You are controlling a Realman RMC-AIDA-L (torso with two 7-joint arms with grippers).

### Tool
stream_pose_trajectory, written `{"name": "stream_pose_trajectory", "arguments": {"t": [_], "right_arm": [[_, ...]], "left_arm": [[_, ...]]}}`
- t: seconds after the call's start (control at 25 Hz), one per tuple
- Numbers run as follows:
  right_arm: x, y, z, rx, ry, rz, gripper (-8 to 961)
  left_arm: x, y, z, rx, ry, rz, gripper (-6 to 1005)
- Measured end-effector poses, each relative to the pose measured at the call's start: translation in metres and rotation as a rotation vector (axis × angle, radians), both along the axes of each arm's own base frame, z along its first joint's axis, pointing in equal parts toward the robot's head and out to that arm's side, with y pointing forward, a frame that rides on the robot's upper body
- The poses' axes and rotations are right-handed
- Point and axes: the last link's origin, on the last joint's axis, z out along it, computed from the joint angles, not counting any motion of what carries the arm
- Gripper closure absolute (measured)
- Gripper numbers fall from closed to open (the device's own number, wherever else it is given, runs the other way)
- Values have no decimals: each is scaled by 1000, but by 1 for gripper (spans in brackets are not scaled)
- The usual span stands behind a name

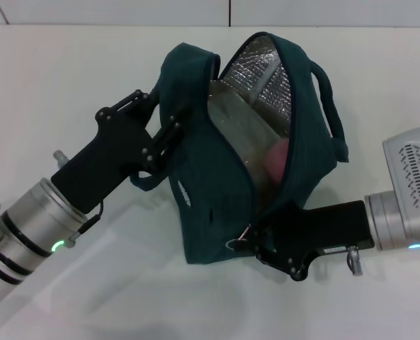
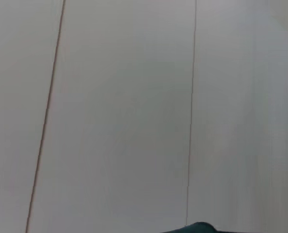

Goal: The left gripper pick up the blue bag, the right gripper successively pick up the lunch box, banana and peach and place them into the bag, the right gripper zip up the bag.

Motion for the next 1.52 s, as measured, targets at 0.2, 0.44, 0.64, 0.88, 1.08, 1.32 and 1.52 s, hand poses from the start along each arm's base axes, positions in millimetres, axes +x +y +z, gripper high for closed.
{"name": "stream_pose_trajectory", "arguments": {"t": [0.2, 0.44, 0.64, 0.88, 1.08, 1.32, 1.52], "right_arm": [[-3, 3, 4, 16, 6, 17, 929], [-12, 9, 9, 27, 21, 46, 929], [-17, 17, 14, 65, 50, 35, 929], [-25, 25, 16, 100, 67, 21, 929], [-33, 30, 16, 112, 84, 17, 929], [-40, 34, 17, 115, 118, 5, 929], [-39, 32, 17, 114, 132, -8, 929]], "left_arm": [[-8, -2, 4, -26, -71, 77, 567], [-17, -16, 11, -45, -151, 108, 335], [-24, -39, 13, -81, -146, 79, 233], [-42, -79, 6, -122, -33, 59, 228], [-48, -92, -6, -141, 35, 72, 229], [-49, -75, -20, -182, 73, 138, 231], [-48, -56, -23, -172, 95, 170, 232]]}}
